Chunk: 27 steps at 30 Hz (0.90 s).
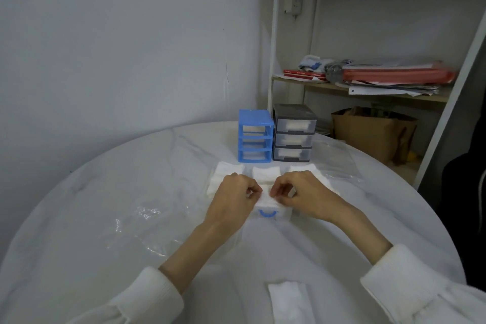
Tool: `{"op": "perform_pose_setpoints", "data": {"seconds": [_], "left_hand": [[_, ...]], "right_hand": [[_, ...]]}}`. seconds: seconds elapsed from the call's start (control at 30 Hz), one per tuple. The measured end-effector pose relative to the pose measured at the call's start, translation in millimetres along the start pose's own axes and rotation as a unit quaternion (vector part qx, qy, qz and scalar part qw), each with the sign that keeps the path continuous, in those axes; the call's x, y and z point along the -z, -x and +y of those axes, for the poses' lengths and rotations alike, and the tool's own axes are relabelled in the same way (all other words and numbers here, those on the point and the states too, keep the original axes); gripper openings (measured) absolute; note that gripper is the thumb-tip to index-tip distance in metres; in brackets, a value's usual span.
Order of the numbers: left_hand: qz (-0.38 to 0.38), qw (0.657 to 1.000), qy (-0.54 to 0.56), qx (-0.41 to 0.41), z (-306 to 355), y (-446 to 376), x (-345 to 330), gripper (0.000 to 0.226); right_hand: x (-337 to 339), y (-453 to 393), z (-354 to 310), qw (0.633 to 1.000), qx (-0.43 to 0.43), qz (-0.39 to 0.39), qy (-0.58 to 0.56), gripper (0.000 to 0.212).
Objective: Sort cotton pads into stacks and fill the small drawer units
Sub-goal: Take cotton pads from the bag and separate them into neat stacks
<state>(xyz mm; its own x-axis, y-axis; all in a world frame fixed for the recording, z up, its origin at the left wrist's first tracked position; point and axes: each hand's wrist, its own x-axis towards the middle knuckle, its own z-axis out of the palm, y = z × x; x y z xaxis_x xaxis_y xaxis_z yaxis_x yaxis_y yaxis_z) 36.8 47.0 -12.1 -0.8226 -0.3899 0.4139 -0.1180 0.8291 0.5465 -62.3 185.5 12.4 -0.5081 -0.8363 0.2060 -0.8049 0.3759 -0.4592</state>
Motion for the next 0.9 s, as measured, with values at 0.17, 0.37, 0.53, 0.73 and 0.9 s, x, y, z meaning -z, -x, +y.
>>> {"op": "perform_pose_setpoints", "data": {"seconds": [0.17, 0.37, 0.53, 0.73, 0.9], "left_hand": [[0.006, 1.000, -0.013, -0.022, 5.9, 0.2, 13.0, 0.020], [0.007, 0.998, 0.007, -0.055, 16.6, 11.2, 23.3, 0.021], [0.004, 0.998, 0.021, -0.050, 12.4, 20.0, 31.7, 0.020], [-0.017, 0.999, 0.037, -0.034, 6.4, 29.2, 29.1, 0.021], [-0.044, 0.999, 0.023, -0.019, 4.4, 28.1, 17.5, 0.024]], "right_hand": [[5.8, 6.9, -4.2, 0.999, 0.016, 0.042, 0.006, 0.019], [13.2, 31.3, -21.7, 0.997, 0.060, -0.008, -0.054, 0.014], [11.6, 57.9, -35.1, 0.970, 0.042, -0.233, -0.058, 0.011], [3.0, 74.5, -43.7, 0.959, 0.037, -0.278, -0.027, 0.025], [3.0, 77.3, -40.9, 0.961, 0.040, -0.273, -0.022, 0.015]]}}
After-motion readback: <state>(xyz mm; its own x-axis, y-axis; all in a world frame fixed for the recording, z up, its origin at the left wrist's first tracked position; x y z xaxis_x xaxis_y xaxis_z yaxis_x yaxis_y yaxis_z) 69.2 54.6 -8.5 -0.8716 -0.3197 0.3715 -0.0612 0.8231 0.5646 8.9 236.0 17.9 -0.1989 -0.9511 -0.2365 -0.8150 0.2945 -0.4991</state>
